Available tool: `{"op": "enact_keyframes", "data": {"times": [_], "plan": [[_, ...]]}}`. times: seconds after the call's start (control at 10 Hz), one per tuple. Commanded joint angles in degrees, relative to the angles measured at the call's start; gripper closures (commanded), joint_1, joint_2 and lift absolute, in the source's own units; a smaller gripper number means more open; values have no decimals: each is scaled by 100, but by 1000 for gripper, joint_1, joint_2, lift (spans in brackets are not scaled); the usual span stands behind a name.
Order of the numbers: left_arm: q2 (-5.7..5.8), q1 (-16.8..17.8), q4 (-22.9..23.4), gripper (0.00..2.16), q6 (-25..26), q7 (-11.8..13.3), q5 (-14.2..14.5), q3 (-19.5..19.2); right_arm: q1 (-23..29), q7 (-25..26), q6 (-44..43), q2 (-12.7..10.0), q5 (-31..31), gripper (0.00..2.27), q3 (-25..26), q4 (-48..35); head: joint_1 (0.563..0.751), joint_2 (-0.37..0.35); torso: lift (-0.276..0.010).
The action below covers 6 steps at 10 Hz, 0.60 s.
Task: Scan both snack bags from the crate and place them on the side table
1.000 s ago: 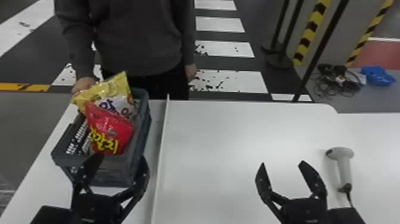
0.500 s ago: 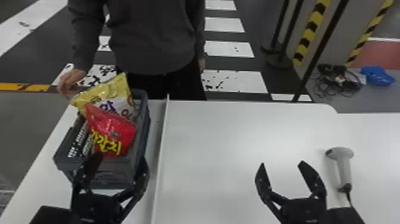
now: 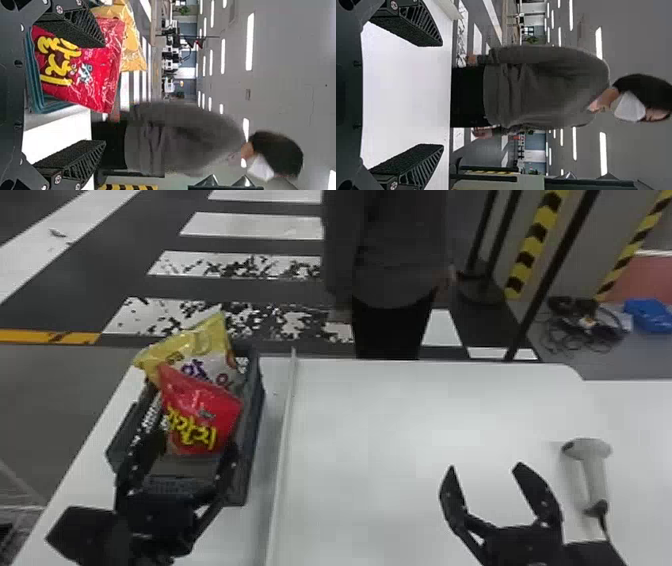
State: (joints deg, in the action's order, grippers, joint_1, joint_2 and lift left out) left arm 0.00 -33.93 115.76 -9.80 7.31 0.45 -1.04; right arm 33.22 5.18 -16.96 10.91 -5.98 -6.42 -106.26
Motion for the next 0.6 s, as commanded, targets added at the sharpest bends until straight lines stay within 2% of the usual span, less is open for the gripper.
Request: {"op": "enact_keyframes", "data": {"times": [0.0, 0.2, 0.5], "plan": [[-15, 167, -9, 140, 379, 113, 52, -213, 0, 0, 5, 8, 0, 80, -17, 0, 695, -15, -95], [-15, 405, -1, 140, 994, 429, 105, -503, -9, 0, 5, 17, 0, 80, -26, 0, 695, 13, -95], [-15, 897, 114, 140, 2348, 948, 193, -907, -9, 0, 75, 34, 0, 80, -17, -26, 695, 48, -95]]}}
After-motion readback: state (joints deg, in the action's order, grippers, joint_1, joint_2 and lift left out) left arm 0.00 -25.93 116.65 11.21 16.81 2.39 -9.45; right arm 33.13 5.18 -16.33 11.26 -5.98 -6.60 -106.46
